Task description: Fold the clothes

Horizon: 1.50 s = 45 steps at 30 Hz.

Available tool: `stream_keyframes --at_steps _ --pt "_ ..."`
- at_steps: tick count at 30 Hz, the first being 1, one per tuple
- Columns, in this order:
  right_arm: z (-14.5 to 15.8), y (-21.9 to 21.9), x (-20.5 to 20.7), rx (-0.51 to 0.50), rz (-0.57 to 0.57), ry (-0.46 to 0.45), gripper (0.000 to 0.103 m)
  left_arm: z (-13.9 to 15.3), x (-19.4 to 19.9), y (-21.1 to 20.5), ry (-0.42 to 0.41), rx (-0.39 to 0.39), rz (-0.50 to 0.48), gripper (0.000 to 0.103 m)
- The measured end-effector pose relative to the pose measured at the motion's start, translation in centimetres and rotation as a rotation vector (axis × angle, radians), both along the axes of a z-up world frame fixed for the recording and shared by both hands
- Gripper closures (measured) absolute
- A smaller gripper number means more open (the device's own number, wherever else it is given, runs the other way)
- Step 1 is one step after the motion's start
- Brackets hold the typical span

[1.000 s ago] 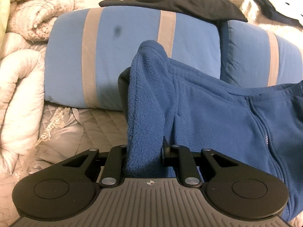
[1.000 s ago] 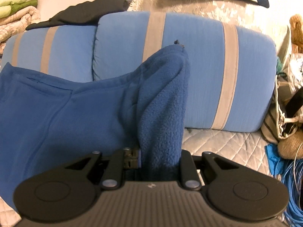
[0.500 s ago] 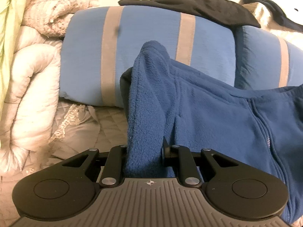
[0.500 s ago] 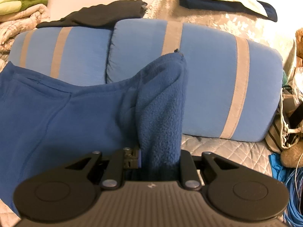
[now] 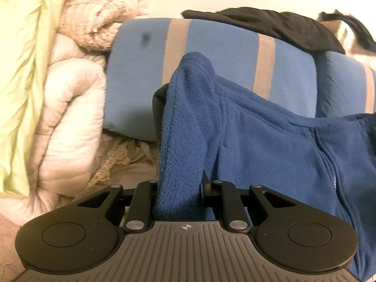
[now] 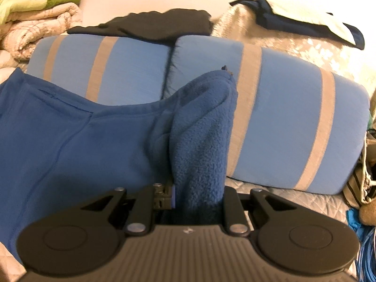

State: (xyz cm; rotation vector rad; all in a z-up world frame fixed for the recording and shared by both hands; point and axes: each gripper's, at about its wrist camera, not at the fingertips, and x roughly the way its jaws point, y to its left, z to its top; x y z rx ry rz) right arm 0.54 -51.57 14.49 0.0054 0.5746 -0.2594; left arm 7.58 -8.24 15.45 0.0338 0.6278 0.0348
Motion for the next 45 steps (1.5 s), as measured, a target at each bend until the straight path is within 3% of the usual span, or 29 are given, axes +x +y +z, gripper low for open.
stream_keyframes --at_steps 9,15,18,19,20,21,22,23,25,27,33,39,41,45 --pt "1.0 3.5 2.2 0.026 0.033 -0.025 0.084 1.5 -0.8 3.5 -0.014 0.028 0.053 0.083" --pt "1.1 5.8 3.3 0.038 0.049 -0.042 0.084 2.9 -1.1 5.2 -0.040 0.082 0.061 0.083" --pt "0.3 6.9 4.2 0.043 0.021 -0.025 0.082 2.7 -0.6 5.8 -0.059 0.140 0.028 0.077" --pt "0.0 7.2 4.5 0.045 0.011 -0.020 0.075 2.1 -0.3 6.0 -0.076 0.165 0.026 0.072" --pt "-0.3 7.5 4.8 0.046 0.002 -0.013 0.049 1.4 0.2 6.0 -0.089 0.194 0.029 0.068" --pt "-1.3 7.9 5.6 0.016 -0.008 0.016 0.038 0.3 0.8 6.0 -0.085 0.238 0.049 0.057" --pt "-2.3 8.3 6.3 -0.014 -0.018 0.045 0.010 -0.8 1.4 5.9 -0.078 0.288 0.076 0.045" --pt "-3.3 8.6 7.0 -0.044 -0.027 0.075 0.000 -1.7 2.1 5.7 -0.063 0.345 0.116 0.040" --pt "-4.6 9.0 7.6 -0.070 -0.027 0.110 0.000 -2.4 2.3 5.9 -0.062 0.371 0.126 0.029" --pt "-5.1 8.8 7.5 -0.067 -0.028 0.123 0.000 -3.1 2.4 6.1 -0.058 0.389 0.132 0.028" --pt "-5.7 6.8 7.0 0.001 -0.032 0.173 0.000 -3.0 1.2 8.2 -0.003 0.164 0.038 0.028" --pt "-5.6 5.2 5.7 0.092 0.056 0.190 0.000 -3.1 0.0 10.7 0.167 -0.149 -0.044 0.028" --pt "-5.3 4.3 5.2 0.119 0.069 0.193 0.000 -2.8 -0.8 11.1 0.185 -0.191 -0.061 0.028" --pt "-4.1 2.3 4.1 0.158 0.072 0.190 0.000 -1.7 -2.3 11.5 0.203 -0.193 -0.089 0.028"
